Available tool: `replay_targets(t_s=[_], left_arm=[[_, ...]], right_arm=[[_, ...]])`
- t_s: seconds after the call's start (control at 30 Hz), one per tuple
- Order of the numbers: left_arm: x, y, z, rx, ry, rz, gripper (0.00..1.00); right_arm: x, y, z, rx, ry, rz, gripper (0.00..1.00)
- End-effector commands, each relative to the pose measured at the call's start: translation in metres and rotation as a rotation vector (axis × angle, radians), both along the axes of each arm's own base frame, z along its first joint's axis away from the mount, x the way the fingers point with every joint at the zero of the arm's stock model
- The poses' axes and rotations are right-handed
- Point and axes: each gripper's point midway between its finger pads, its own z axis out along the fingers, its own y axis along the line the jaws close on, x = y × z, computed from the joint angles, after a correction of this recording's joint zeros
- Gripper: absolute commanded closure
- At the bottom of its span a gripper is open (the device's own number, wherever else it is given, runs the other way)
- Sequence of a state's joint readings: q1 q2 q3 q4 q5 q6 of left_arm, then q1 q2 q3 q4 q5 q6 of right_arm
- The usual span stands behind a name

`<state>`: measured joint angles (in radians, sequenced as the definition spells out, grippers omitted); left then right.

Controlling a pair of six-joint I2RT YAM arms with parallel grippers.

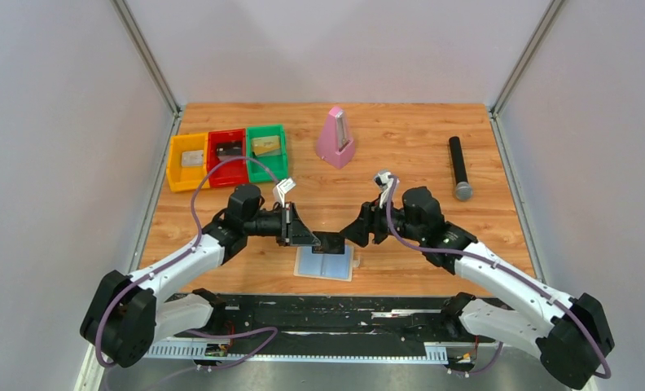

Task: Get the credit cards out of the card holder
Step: Remove the credit card from the card holder, then place the credit card in the storage box.

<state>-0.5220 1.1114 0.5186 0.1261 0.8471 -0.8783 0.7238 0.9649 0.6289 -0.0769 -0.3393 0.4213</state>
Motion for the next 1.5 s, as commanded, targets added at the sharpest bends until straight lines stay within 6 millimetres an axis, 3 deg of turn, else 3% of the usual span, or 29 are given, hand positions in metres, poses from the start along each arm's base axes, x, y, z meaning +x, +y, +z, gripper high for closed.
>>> replay_targets(t_s=[0.0, 0.2, 0.4, 0.5, 0.7, 0.87, 1.23, 1.47], left_arm=[[-0.001, -0.006, 0.028, -0.069, -0.144, -0.100, 1.00], [-0.006, -0.008, 0.030, -0.098, -0.141, -0.135, 1.00], [-0.008, -0.008, 0.031, -0.105, -0.137, -0.148, 0.99], [-0.006, -0.004, 0.027, -0.051, -0.121, -0.125, 0.82], [0.004, 0.002, 0.036, -0.041, -0.150, -0.048, 0.60], [0.004, -0.001, 0.045, -0.096, -0.136, -0.042, 0.54], [0.011, -0.001, 0.049, -0.143, -0.141, 0.023, 0.57], [0.013, 0.003, 0.051, -0.151, -0.141, 0.050, 0.75]], right_arm=[[-0.027, 0.014, 0.018, 0.119, 0.149, 0.191, 0.40], [-0.030, 0.019, 0.011, 0.139, 0.211, 0.274, 0.43], [-0.030, 0.022, 0.013, 0.175, 0.225, 0.298, 0.87], [-0.026, 0.017, 0.020, 0.216, 0.214, 0.268, 0.99], [-0.016, 0.004, 0.032, 0.310, 0.228, 0.200, 1.00], [-0.012, 0.003, 0.037, 0.351, 0.247, 0.178, 1.00], [-0.012, 0.004, 0.035, 0.402, 0.299, 0.159, 1.00], [-0.010, 0.001, 0.031, 0.408, 0.307, 0.126, 1.00]])
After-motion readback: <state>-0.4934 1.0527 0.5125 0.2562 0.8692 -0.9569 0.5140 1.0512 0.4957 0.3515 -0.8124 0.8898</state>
